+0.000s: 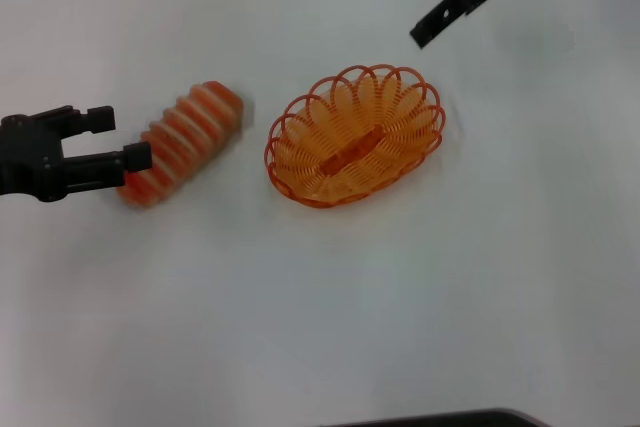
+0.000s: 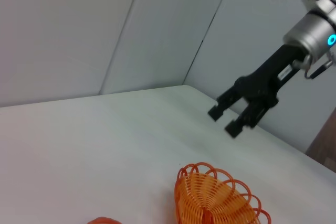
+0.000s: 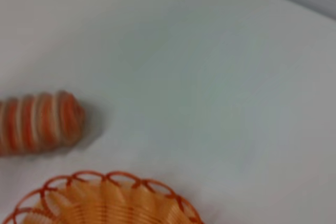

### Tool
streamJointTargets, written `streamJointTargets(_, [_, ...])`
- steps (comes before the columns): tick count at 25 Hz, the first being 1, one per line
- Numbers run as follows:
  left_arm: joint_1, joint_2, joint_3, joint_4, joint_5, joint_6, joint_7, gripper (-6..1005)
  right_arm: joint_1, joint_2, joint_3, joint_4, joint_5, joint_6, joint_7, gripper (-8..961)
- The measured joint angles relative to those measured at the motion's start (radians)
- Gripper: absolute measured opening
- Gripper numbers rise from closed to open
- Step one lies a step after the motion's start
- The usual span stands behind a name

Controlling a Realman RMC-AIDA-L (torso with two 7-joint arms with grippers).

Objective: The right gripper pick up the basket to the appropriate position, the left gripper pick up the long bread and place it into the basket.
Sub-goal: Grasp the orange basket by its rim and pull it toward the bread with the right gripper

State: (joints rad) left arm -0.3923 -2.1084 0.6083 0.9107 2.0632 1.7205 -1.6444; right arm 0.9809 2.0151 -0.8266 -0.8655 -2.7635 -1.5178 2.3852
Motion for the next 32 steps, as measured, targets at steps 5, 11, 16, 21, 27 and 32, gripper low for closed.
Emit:
streamJointTargets(5, [0.003,0.002,-0.001,0.0,0.0,0.001,0.0,885,-0.004,0.052,-0.12,0.064,-0.021,0.116,0.073,863])
streamJointTargets(11, [0.004,0.005,-0.001,0.001,-0.001,0.011,0.0,886,0.002,0.074,-0.177,0.184,-0.015,0.223,0.081,849])
streamJointTargets(16, [0.004,0.005,-0.001,0.002,-0.002,0.009,0.0,886,0.002,0.079,-0.193,0.227,0.006,0.26,0.075,838])
streamJointTargets(21, [0.004,0.005,-0.001,0.002,-0.002,0.004,0.001,886,-0.008,0.071,-0.193,0.216,0.04,0.24,0.067,826])
streamJointTargets(27, [-0.001,0.005,-0.013,0.002,-0.002,0.011,0.002,885,-0.009,0.069,-0.192,0.213,0.04,0.227,0.066,634])
streamJointTargets(32, [-0.003,0.007,-0.014,0.003,-0.002,0.013,0.002,885,-0.014,0.069,-0.186,0.19,0.041,0.2,0.066,402])
